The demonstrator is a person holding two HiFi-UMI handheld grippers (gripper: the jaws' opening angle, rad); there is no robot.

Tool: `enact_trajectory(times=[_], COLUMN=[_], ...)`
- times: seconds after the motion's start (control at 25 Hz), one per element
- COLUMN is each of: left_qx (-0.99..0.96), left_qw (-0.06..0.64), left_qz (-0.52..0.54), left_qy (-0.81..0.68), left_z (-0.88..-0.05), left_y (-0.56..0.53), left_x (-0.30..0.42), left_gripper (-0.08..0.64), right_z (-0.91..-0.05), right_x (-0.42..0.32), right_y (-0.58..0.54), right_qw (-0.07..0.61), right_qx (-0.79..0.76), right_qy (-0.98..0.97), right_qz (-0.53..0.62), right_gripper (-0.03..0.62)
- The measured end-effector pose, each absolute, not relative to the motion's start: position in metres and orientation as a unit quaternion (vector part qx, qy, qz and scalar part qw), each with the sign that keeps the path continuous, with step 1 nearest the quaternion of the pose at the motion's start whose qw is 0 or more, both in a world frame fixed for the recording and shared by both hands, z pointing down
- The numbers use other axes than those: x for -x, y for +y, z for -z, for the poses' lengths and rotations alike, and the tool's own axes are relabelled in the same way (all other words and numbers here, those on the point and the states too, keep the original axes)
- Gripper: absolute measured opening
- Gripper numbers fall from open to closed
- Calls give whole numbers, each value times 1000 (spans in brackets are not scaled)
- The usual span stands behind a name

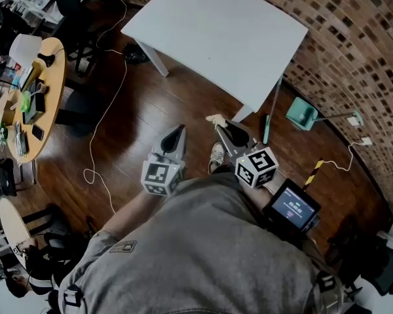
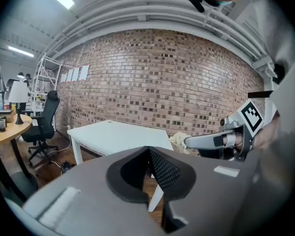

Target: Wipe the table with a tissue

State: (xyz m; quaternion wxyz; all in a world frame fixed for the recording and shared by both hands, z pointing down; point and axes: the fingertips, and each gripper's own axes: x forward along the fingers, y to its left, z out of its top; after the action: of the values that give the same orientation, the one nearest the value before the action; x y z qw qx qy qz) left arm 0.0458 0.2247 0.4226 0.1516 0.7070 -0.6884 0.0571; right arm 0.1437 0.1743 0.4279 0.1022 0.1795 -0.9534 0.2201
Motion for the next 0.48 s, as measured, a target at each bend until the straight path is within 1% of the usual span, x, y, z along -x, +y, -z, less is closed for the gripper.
enact_trajectory(times=[0.32, 0.48], left_qx=[-698, -698], left_qw=[146, 150], left_qz=[-66, -70], left_qy=[-698, -697], left_z=[-423, -424], left_y=[162, 142], left_x=[-25, -16], left_gripper=[2, 2], right_z=[-430, -431], right_x=[-126, -122], right_y=[108, 94], right_qw=[91, 101], right_qx=[-171, -168], right_qy=[-956, -956], right_qz=[-220, -217], right_gripper=[94, 94])
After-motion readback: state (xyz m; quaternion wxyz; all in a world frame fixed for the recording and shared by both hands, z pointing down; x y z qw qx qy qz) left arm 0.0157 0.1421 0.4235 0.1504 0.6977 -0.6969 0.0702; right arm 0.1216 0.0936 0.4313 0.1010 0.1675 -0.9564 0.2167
